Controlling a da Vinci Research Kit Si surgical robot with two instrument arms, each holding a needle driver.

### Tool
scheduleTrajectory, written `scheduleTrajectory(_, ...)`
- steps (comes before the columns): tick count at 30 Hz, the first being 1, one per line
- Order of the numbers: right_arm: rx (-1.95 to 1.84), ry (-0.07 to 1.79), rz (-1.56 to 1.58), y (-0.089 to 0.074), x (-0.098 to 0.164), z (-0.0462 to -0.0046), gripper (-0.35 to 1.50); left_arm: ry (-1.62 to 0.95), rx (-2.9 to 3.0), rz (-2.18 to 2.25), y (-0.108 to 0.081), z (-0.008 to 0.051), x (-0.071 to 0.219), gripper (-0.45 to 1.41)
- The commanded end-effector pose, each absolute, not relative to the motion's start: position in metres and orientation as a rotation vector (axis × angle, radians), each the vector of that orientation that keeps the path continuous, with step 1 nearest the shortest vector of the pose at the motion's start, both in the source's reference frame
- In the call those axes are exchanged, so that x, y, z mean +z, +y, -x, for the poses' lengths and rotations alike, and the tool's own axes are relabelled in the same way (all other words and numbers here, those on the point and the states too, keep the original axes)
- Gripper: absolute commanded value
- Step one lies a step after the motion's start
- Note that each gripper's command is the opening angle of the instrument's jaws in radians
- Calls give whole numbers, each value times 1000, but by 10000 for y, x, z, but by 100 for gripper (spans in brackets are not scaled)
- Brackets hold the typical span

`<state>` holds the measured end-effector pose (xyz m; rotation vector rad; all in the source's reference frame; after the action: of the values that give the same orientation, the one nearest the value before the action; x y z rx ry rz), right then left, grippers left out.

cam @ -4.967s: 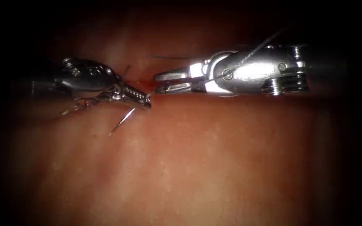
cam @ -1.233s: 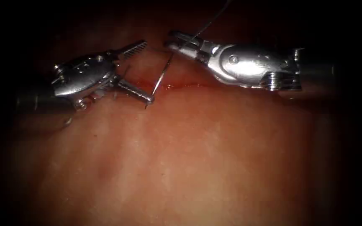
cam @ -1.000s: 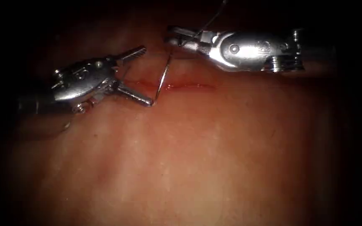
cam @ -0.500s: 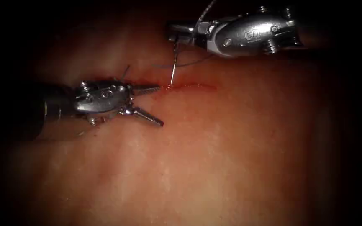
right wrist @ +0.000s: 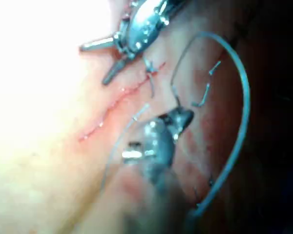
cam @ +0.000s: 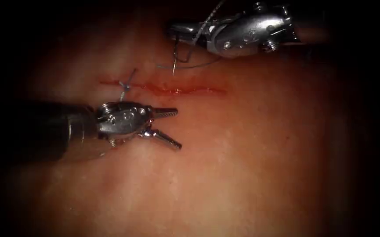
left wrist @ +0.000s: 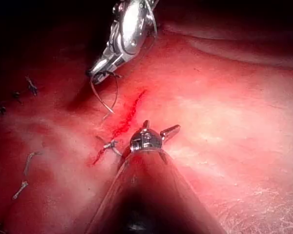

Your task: Wound Closure

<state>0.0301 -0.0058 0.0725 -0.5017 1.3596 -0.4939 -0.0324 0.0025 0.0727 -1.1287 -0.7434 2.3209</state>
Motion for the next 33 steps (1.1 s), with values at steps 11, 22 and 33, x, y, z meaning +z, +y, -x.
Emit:
scheduleTrajectory(11, -547, 1348, 568, -52, 742, -322, -35, -768, 2320, 1126, 27, 328, 732, 74)
scheduleTrajectory(22, -575, 1343, 575, -61, 752, -324, -35, -779, 2324, 1128, 30, 325, 729, 74)
scheduleTrajectory(33, -624, 1332, 572, -73, 766, -325, -35, -793, 2311, 1118, 34, 317, 732, 72)
